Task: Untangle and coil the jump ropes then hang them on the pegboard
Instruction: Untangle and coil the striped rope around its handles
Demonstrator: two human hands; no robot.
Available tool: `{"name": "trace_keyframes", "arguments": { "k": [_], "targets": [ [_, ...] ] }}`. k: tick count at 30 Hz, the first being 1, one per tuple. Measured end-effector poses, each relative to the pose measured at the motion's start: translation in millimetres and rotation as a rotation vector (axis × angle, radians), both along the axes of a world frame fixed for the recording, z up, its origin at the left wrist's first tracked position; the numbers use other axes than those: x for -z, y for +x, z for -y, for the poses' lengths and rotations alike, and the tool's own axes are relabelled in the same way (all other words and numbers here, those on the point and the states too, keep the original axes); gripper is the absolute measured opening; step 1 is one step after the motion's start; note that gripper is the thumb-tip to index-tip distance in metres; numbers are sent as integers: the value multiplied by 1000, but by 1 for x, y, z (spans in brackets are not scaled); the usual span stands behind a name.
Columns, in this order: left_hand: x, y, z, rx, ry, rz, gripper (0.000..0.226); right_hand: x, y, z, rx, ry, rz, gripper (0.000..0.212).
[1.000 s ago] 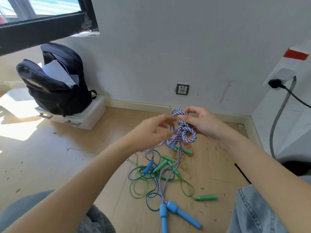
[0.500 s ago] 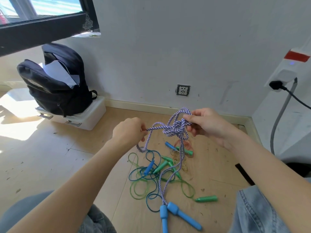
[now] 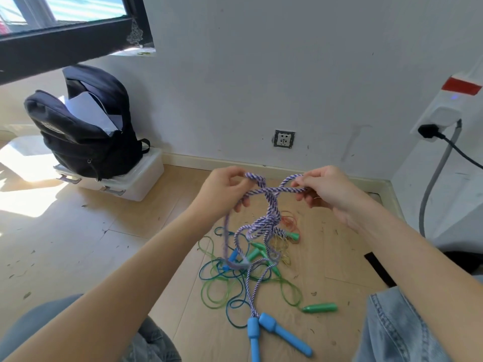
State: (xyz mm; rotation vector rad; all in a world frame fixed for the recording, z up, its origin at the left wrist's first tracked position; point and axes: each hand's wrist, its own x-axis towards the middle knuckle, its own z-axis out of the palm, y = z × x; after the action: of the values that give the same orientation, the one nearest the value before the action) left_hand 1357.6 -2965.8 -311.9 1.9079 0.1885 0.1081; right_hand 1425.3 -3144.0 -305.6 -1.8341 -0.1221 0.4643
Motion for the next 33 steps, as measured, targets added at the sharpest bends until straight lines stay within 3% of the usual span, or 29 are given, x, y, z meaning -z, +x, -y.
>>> {"name": "trace_keyframes", "arguments": {
  "k": [2, 5, 7, 10, 12, 14, 17, 19, 21, 23, 24, 26, 27, 29, 30, 33],
  "targets": [
    [3, 1, -5, -64, 80, -90, 12, -1, 0, 0, 19, 46, -2, 20],
    [2, -1, -6, 74, 131, -269, 20, -5, -3, -4, -69, 181, -25, 19],
    [0, 0, -3, 148, 84, -327, 31, -6, -3, -5, -117, 258, -36, 19],
    [-6, 0, 0, 266, -90, -266, 37, -5, -2, -5, -223, 286, -56, 20],
    [-14, -2, 0, 360, -239, -169, 33, 0, -4, -7, -345, 189, -68, 39],
    [-20, -3, -2, 293, -327, -90, 30, 8, -9, -10, -454, -9, -63, 48],
    [-21, -2, -3, 178, -183, -46, 36, 24, -15, -18, -575, -452, 186, 28],
    [-20, -5, 1, 253, -95, -39, 38, 29, -16, -21, -560, -530, 304, 40],
    [-21, -7, 4, 342, -78, -51, 39, 29, -18, -25, -592, -332, 215, 48],
    [-20, -5, 3, 254, -22, -40, 36, 26, -22, -28, -633, -201, 158, 18],
    [-19, -2, -1, 140, 78, -17, 31, 23, -22, -28, -612, -166, 152, 5],
    [-15, 2, -12, -13, 355, -49, 26, 15, -20, -24, -499, -57, 138, 10],
    [-13, 2, -17, 27, 397, -131, 46, 10, -17, -22, -440, 39, 118, 11],
    [-5, -1, -20, 270, 230, -271, 83, -2, -15, -17, -392, 272, 67, 12],
    [-2, -4, -13, 409, 147, -307, 84, -8, -15, -16, -387, 383, 47, 13],
    [19, -10, 15, 630, 101, -320, 40, -17, -15, -15, -327, 577, 41, 14]
  ]
}}
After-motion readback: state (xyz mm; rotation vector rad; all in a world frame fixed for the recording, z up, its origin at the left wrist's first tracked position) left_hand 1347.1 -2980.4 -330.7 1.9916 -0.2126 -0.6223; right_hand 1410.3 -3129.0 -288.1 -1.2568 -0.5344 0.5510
